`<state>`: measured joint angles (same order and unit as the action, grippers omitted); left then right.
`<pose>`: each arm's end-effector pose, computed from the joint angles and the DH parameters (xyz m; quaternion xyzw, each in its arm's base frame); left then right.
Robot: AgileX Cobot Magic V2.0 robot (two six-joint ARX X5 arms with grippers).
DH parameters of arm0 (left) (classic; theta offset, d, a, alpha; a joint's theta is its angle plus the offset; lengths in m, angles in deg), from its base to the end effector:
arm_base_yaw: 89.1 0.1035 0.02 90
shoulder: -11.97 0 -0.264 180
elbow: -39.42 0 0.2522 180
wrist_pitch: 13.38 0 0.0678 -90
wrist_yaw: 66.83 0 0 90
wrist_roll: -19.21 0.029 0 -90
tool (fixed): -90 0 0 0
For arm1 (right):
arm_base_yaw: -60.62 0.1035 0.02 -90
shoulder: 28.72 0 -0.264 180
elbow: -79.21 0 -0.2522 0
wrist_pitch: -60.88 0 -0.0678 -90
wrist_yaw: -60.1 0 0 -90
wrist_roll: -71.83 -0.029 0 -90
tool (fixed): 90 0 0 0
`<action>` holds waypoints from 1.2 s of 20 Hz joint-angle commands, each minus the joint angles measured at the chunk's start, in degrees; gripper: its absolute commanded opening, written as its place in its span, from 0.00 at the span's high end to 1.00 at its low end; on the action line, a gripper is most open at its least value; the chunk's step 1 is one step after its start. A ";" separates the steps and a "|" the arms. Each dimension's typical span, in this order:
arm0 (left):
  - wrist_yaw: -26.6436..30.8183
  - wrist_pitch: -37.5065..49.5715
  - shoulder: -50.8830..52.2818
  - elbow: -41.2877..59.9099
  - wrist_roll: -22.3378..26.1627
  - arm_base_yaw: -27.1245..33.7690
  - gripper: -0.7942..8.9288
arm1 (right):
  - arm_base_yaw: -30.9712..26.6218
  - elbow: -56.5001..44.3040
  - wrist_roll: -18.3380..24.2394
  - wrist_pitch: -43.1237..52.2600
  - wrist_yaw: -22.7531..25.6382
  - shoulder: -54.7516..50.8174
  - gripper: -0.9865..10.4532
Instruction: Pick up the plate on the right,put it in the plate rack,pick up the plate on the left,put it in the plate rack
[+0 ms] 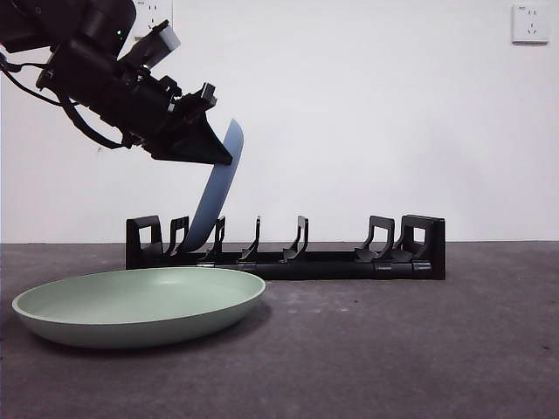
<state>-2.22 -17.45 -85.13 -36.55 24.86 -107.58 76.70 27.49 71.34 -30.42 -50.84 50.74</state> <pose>0.3498 -0.1300 0.2345 0.0315 0.1995 -0.3748 0.9048 0.1967 0.0675 0.4888 0.0191 0.3632 0.2944 0.8838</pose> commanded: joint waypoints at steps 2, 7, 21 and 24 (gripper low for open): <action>0.87 -2.03 -0.52 -0.02 3.61 -0.11 0.93 | 0.09 -0.42 0.55 -1.33 0.04 0.94 0.67; 3.54 -5.81 -0.55 -0.02 7.50 -0.37 0.93 | 0.09 -0.42 0.57 -1.33 0.07 1.42 0.67; 5.88 -10.08 1.27 -0.26 7.41 -1.11 0.72 | 0.09 -0.42 0.55 -1.36 -0.07 1.42 0.67; 5.90 -13.62 5.20 -0.26 7.45 -1.11 0.72 | 0.09 -0.42 0.57 -1.33 -0.07 1.42 0.67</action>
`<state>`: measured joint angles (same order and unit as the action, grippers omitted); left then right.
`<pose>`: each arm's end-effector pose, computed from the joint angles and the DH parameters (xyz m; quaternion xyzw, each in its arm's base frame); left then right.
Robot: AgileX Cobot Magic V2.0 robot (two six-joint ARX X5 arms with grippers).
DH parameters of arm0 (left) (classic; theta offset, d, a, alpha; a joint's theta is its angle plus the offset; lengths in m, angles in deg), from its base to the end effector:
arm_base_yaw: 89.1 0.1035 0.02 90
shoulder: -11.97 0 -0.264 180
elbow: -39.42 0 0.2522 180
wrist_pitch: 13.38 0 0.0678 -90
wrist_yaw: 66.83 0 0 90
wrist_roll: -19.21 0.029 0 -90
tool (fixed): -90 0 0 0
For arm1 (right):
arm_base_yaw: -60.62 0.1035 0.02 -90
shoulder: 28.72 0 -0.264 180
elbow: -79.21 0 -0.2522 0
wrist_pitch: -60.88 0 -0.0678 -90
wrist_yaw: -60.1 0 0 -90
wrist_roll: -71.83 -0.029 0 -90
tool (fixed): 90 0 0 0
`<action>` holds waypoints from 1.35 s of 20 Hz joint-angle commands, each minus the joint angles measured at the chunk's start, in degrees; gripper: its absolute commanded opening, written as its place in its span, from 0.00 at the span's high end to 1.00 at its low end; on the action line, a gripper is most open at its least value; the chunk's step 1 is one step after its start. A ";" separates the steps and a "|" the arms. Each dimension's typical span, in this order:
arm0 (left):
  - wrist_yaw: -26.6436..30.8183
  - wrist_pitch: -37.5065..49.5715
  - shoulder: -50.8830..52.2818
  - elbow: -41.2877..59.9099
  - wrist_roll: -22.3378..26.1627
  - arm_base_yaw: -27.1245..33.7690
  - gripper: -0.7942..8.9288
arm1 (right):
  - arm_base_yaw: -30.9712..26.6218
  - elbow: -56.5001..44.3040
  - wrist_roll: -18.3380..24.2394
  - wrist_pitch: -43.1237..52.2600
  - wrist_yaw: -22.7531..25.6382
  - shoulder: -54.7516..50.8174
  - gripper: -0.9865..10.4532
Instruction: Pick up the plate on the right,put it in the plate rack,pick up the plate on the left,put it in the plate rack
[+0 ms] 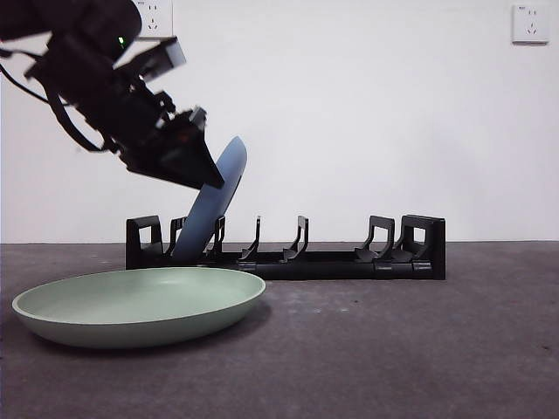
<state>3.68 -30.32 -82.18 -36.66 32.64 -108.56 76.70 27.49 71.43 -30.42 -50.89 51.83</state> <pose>0.3332 -0.1280 0.2340 0.1051 0.2615 -0.3509 0.8930 0.2037 0.0695 0.4851 0.0190 0.3718 0.2939 0.8804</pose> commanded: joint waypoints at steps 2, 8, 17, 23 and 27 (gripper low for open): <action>0.00 -4.15 6.56 -0.15 -0.33 -0.13 0.71 | 0.09 -0.42 0.48 -1.33 0.00 0.70 0.67; 0.00 -16.85 24.63 -0.15 1.27 -0.79 0.63 | 1.51 -0.42 0.39 -1.31 -0.09 5.97 0.67; 0.04 -43.43 50.64 -0.15 9.44 -5.84 0.52 | 14.84 -0.42 0.46 1.73 5.27 25.59 0.67; -0.09 -61.18 56.59 -0.15 14.23 -6.84 0.52 | 19.96 -0.48 0.42 3.61 8.26 39.65 0.67; -0.17 -61.86 56.22 -0.15 14.23 -8.20 0.52 | 21.62 -0.50 0.09 5.68 8.63 44.13 0.67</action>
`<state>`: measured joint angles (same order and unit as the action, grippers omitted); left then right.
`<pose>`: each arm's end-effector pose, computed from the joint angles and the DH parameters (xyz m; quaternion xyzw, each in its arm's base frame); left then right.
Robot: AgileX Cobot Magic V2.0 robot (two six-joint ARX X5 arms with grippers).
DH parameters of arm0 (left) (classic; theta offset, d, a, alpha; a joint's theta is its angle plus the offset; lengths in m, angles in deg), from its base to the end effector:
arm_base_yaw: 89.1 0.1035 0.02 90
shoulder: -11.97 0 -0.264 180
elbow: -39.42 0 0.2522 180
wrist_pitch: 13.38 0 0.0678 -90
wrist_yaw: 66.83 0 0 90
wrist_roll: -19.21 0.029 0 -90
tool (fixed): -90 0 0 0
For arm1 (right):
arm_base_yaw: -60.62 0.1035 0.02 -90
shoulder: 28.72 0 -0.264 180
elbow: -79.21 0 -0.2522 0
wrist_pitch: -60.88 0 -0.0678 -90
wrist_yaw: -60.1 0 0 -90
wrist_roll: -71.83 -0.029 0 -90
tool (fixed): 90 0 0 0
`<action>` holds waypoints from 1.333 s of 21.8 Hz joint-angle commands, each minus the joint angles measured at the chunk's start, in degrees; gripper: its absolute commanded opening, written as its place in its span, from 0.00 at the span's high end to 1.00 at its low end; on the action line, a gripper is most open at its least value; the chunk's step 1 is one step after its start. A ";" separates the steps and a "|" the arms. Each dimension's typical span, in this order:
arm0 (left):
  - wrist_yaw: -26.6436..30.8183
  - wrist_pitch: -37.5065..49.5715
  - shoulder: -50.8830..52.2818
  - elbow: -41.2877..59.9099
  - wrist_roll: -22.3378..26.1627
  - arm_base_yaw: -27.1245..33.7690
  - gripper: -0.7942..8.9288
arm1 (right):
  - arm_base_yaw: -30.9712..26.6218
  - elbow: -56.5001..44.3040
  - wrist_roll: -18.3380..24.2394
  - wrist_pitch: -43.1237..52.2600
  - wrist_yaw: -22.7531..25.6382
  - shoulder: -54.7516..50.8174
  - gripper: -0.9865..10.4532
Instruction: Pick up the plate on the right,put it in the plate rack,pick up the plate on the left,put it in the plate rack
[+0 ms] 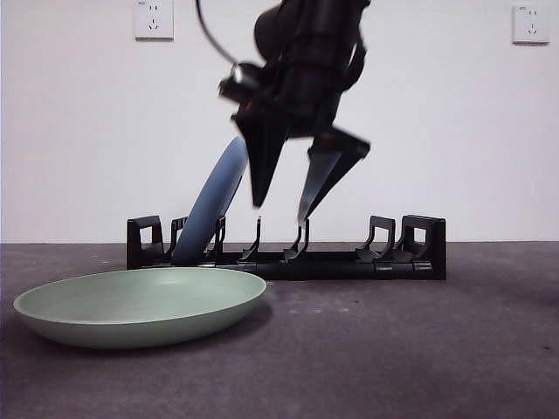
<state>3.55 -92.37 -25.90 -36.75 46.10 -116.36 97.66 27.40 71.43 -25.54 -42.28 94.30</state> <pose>0.0681 -0.0460 0.3599 0.2225 0.2507 -0.4434 0.8313 0.3392 0.2638 0.2526 -0.1366 0.6372 0.3151 0.6900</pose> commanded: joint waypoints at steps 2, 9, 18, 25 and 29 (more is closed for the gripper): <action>-0.07 0.17 -0.57 -0.07 0.76 -0.72 0.52 | 0.94 -0.66 -0.57 2.32 0.09 2.75 0.67; 0.02 0.13 -1.66 -0.07 0.76 -2.14 0.52 | 1.64 -1.75 -1.36 6.86 0.50 4.48 0.67; 0.17 0.15 -2.16 -0.07 0.79 -3.50 0.52 | 1.64 -1.90 -2.23 9.55 1.95 6.51 0.67; 0.20 0.17 -2.27 -0.07 0.79 -3.72 0.52 | 1.64 -1.90 -3.06 11.56 1.97 7.06 0.67; 0.20 0.17 -2.27 -0.07 0.79 -4.11 0.52 | 1.64 -1.90 -3.06 11.82 1.97 7.67 0.67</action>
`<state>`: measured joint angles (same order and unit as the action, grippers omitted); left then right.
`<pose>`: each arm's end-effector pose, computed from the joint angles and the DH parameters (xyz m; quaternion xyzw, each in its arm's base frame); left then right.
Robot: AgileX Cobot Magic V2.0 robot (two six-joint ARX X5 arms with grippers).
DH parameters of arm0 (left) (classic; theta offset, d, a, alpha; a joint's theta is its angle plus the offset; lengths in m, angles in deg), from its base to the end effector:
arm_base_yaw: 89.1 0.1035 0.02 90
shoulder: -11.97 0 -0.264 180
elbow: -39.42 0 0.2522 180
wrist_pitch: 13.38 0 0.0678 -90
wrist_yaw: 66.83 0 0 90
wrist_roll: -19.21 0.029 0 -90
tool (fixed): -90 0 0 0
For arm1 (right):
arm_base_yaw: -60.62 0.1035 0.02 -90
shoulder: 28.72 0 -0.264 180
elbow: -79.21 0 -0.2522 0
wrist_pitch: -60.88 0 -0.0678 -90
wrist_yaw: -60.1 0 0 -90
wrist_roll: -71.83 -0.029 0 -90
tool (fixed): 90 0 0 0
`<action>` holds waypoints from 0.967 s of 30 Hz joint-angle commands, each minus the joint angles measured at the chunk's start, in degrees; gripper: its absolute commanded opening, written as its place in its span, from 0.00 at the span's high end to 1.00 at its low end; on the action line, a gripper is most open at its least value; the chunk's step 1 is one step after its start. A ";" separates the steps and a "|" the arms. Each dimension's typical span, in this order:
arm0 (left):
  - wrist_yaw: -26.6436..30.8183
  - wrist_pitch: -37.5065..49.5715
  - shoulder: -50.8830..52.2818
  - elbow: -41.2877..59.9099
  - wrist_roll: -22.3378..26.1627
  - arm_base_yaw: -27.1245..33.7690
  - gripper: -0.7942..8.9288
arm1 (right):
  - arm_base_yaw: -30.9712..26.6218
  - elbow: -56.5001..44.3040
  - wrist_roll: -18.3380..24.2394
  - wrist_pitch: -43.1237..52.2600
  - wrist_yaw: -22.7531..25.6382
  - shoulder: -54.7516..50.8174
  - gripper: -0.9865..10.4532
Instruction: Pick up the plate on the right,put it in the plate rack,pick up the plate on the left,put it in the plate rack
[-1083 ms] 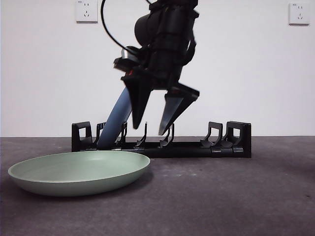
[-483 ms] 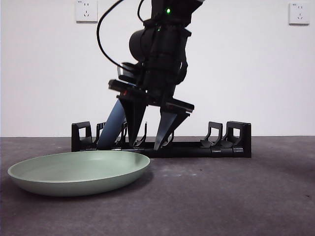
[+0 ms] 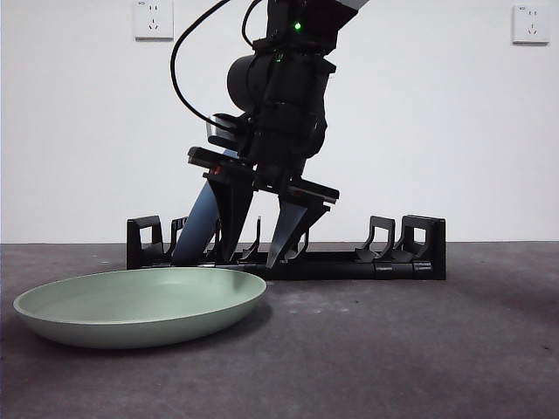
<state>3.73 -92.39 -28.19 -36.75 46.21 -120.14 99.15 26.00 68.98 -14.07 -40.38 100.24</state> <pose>0.0737 -0.0556 0.3571 0.2325 0.2619 -0.4709 0.8097 0.3562 0.2904 0.2053 -0.1333 0.6126 0.3092 0.7151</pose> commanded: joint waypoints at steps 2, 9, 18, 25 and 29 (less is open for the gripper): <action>0.04 0.22 0.02 -0.07 0.70 -0.59 0.52 | 0.15 -0.50 -0.63 0.46 0.04 1.84 0.67; 0.04 0.22 0.02 -0.07 0.68 -0.92 0.52 | 0.15 -0.50 -1.46 1.49 0.04 2.58 0.67; 0.04 0.24 0.02 -0.07 0.70 -0.94 0.52 | 0.15 -0.50 -1.68 1.42 0.00 4.00 0.72; 1.18 0.28 0.02 -0.07 0.70 -1.73 0.52 | 0.13 -0.50 -2.10 1.14 0.00 4.07 0.79; 1.95 0.15 -0.04 -0.07 0.70 -2.54 0.52 | 0.09 -0.55 -2.16 0.68 -0.04 4.09 0.84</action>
<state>5.67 -92.37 -28.30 -36.75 46.24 -122.46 99.15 25.96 67.28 -13.26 -40.38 103.46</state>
